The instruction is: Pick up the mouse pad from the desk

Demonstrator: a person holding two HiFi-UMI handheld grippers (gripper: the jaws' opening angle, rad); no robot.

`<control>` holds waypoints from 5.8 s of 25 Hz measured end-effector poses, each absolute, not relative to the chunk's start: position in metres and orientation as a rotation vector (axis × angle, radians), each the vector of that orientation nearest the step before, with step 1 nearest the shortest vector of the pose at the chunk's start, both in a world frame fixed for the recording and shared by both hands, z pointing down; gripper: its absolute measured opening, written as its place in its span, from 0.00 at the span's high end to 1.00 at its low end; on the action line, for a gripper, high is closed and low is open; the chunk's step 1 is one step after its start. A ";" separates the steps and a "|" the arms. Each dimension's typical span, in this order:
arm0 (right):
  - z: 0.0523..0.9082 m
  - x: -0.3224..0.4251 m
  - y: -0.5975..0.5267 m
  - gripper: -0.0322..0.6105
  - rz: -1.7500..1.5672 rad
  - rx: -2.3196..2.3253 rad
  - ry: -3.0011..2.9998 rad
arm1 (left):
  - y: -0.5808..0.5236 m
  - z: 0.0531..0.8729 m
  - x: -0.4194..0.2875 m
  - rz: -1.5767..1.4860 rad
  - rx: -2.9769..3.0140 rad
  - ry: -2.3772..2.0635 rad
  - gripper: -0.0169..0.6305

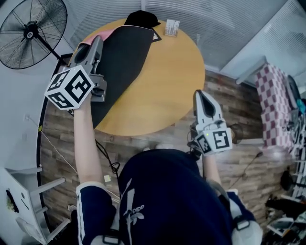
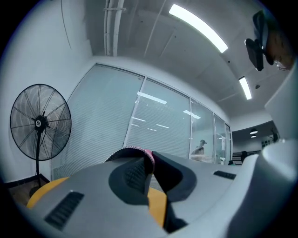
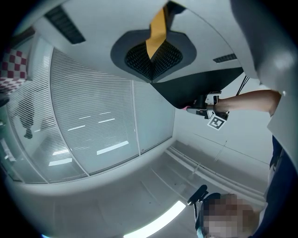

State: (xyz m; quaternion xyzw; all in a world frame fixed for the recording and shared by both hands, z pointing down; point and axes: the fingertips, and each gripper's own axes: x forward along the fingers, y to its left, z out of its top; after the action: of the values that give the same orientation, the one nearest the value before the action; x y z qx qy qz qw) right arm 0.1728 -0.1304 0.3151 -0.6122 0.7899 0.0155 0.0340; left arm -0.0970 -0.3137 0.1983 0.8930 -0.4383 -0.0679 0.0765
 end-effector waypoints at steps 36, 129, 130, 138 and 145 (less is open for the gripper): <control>0.278 0.182 -0.097 0.95 0.117 -1.866 2.452 | -0.110 0.165 -0.149 -0.269 2.733 -1.536 0.94; 0.298 0.163 -0.115 0.95 0.077 -1.925 2.555 | -0.111 0.258 -0.190 -0.211 2.382 -1.622 0.94; 0.298 0.162 -0.115 0.95 0.077 -1.923 2.557 | -0.111 0.257 -0.191 -0.212 2.379 -1.626 0.94; 0.298 0.161 -0.117 0.95 0.080 -1.907 2.566 | -0.110 0.256 -0.192 -0.215 2.378 -1.634 0.94; 0.300 0.157 -0.121 0.95 0.091 -1.916 2.594 | -0.110 0.255 -0.191 -0.223 2.376 -1.630 0.94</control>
State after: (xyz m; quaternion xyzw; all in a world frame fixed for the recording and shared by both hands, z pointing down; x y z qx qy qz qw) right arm 0.1572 -0.1208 0.3004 -0.5933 0.8034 0.0282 -0.0424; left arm -0.1915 -0.1104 0.2553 0.8156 -0.5597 -0.0767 0.1254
